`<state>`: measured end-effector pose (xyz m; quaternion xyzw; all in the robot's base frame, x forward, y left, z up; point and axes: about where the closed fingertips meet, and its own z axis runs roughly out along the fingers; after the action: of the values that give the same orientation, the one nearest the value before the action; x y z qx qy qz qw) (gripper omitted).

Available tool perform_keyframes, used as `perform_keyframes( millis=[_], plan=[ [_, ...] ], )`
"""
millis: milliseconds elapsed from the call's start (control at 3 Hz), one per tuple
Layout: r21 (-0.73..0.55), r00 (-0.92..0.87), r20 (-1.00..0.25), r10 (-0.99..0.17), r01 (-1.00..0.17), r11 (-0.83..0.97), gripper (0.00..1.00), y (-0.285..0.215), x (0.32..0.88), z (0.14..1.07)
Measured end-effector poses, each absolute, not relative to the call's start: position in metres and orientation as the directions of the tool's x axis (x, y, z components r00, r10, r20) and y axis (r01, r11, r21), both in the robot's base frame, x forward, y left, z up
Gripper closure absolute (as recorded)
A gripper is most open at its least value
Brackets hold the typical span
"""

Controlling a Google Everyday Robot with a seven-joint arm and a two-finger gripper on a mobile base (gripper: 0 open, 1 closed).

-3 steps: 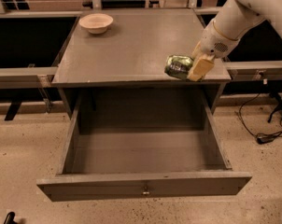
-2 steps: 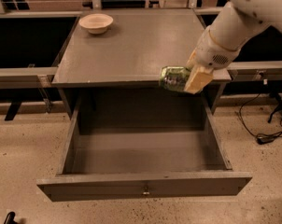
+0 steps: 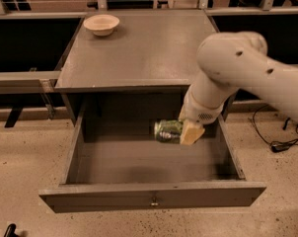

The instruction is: Place green can into top drawer

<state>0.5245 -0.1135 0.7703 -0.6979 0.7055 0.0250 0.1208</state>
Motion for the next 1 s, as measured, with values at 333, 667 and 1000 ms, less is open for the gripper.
perform_keyframes(
  millis=[333,667,1000],
  plan=[
    [-0.054,0.000,-0.215,-0.977,-0.998,0.012,1.00,-0.106,0.509,0.714],
    [-0.016,0.002,-0.234,-0.972,-1.000,0.002,0.82,-0.098,0.500,0.680],
    [-0.027,0.004,-0.250,-0.968,-1.000,0.002,0.51,-0.090,0.501,0.665]
  ],
)
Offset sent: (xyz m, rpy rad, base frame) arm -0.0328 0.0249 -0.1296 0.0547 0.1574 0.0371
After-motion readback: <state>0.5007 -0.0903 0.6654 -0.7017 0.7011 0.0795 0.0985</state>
